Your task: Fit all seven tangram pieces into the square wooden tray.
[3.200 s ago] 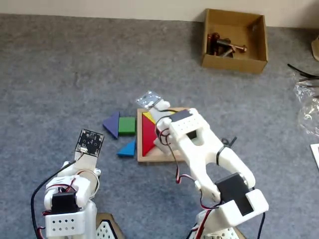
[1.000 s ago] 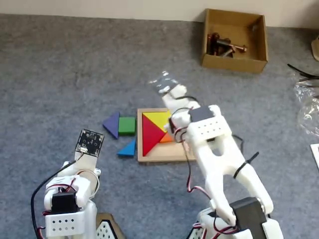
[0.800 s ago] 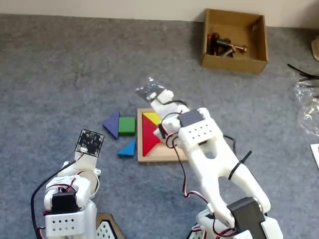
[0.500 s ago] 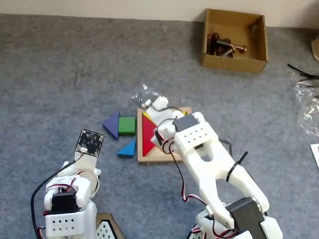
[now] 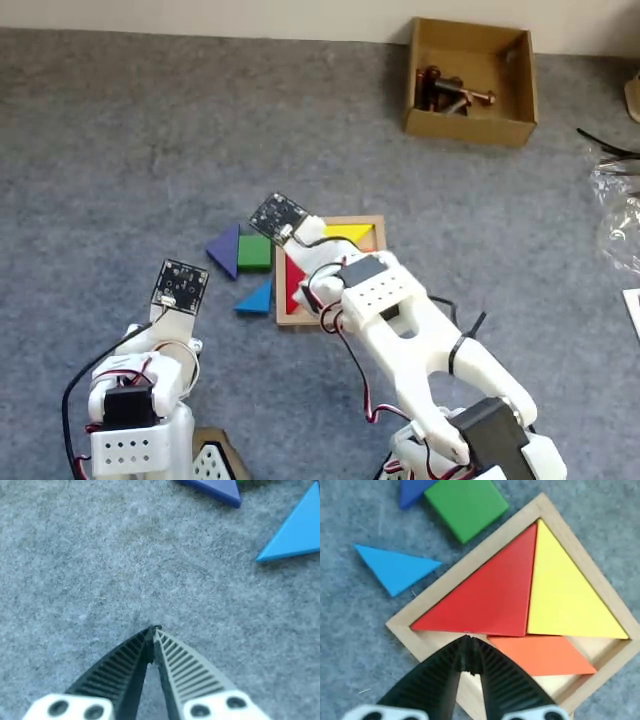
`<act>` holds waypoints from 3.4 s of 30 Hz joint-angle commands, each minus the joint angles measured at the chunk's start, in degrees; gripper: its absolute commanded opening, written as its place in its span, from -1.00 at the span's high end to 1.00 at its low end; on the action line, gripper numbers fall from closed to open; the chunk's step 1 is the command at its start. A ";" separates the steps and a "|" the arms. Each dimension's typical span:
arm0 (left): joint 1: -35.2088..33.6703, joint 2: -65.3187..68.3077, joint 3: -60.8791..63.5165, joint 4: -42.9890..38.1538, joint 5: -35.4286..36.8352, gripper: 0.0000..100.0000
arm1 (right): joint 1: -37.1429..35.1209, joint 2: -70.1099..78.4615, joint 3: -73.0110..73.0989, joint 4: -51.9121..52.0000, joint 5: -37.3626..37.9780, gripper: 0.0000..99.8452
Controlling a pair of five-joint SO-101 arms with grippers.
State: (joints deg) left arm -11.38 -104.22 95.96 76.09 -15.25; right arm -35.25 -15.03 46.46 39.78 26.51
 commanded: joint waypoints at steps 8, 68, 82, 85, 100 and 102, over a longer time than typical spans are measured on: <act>-0.75 -0.40 1.19 0.35 0.44 0.97 | -0.22 -0.84 3.82 -8.48 -0.26 0.99; -0.75 -0.40 1.19 0.35 0.44 0.97 | 20.35 9.10 6.64 -18.77 2.20 0.99; -0.75 -0.40 1.19 0.35 0.44 0.97 | 20.97 14.02 -0.13 -19.12 1.76 0.99; -0.75 -0.40 1.19 0.35 0.44 0.97 | 20.88 14.02 0.04 -21.32 1.67 0.99; -0.75 -0.40 1.19 0.35 0.44 0.97 | 20.97 14.02 0.22 -32.84 1.67 0.99; -0.75 -0.40 1.19 0.35 0.44 0.97 | 20.97 13.85 0.40 -34.07 1.67 0.99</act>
State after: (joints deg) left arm -11.38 -104.22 95.96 76.09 -15.25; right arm -15.56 -0.70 50.07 8.75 28.26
